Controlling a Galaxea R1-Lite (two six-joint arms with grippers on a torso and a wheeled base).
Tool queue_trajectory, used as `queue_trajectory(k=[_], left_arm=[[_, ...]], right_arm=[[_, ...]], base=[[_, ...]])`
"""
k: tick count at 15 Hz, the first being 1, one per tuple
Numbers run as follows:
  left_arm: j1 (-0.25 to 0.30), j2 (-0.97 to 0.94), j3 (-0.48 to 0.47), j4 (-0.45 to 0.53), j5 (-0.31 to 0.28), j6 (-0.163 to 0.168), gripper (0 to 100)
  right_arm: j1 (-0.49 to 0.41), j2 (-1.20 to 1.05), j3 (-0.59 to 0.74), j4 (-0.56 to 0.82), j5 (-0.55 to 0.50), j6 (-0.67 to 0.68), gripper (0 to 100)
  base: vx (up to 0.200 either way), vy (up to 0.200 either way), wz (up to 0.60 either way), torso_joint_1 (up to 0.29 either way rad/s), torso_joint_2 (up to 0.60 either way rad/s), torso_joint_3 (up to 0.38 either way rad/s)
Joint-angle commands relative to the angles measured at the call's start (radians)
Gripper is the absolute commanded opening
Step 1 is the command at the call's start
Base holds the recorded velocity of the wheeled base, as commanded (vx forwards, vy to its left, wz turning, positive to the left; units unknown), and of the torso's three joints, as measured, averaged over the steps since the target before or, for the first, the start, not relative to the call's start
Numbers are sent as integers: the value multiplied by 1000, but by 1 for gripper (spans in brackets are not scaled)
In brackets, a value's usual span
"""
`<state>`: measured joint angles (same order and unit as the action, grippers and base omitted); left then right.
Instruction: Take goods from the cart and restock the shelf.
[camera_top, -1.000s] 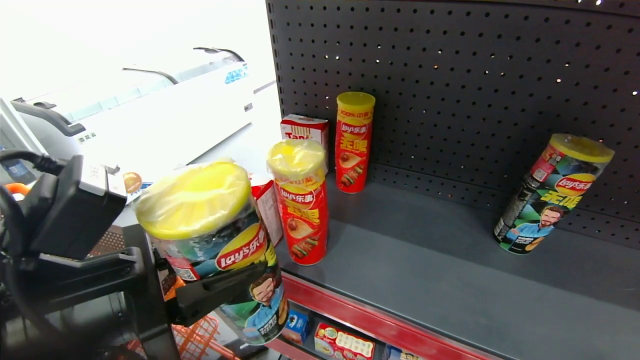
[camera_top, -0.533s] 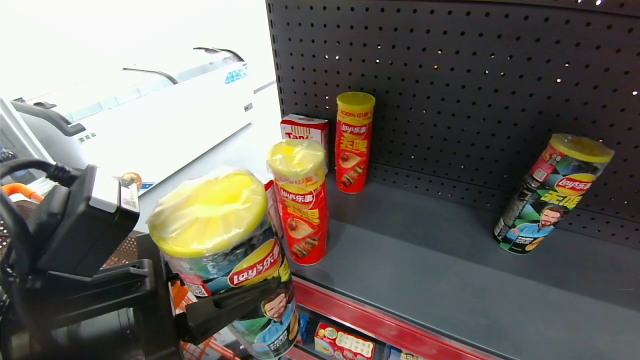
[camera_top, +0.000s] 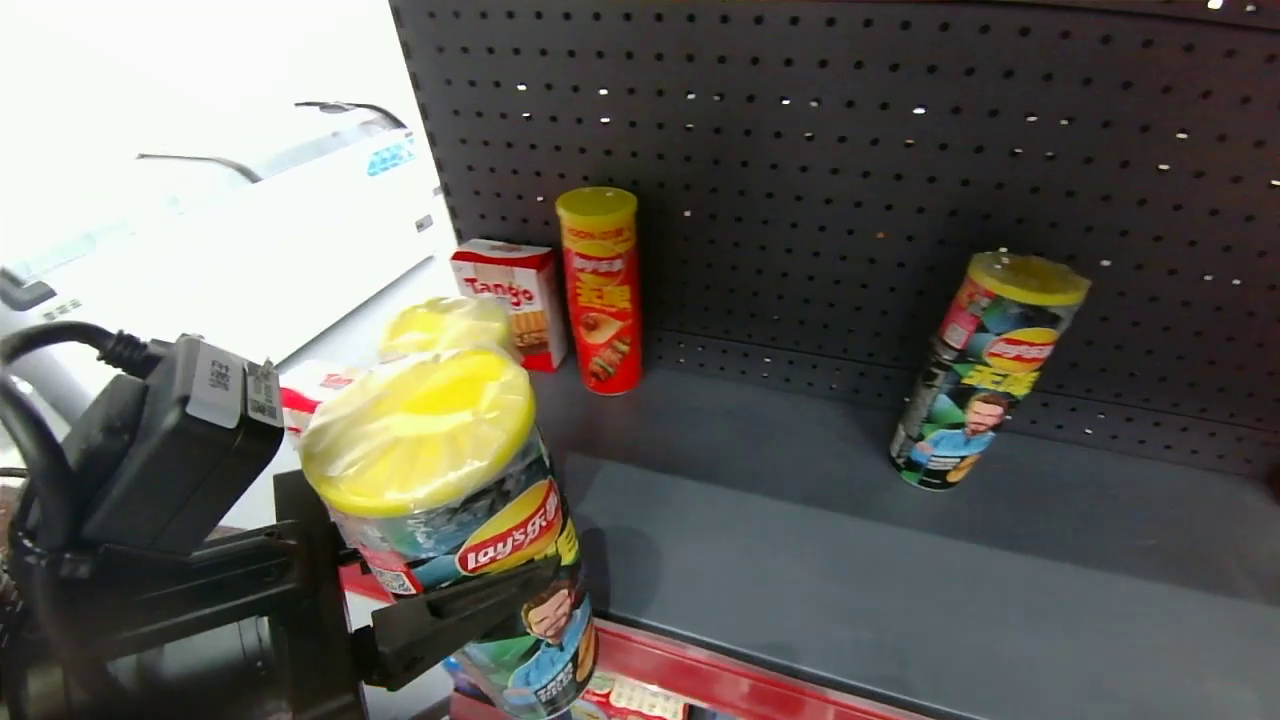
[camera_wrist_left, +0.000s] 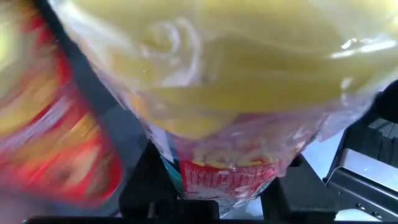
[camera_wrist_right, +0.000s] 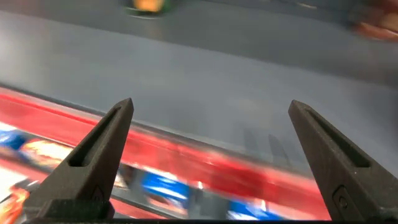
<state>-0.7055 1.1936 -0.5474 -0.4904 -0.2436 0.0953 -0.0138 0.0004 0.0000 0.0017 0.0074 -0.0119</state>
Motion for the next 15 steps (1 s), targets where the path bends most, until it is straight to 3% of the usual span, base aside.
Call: queue_trajectory(k=[1,10,15], left_arm=[[0,0,0,0,0,0,0],[9,-6,17,0,1,-5,0],[11,-6,23,-2,1,-6,0]], right_arm=[[0,1,0,0,0,0,100],[0,1,0,0,0,0,100],[0,1,0,0,0,0,100]], base=[[0,0,-600,-2,-2,2],[0,0,0,0,0,0],[0,0,-600,0,3,2]])
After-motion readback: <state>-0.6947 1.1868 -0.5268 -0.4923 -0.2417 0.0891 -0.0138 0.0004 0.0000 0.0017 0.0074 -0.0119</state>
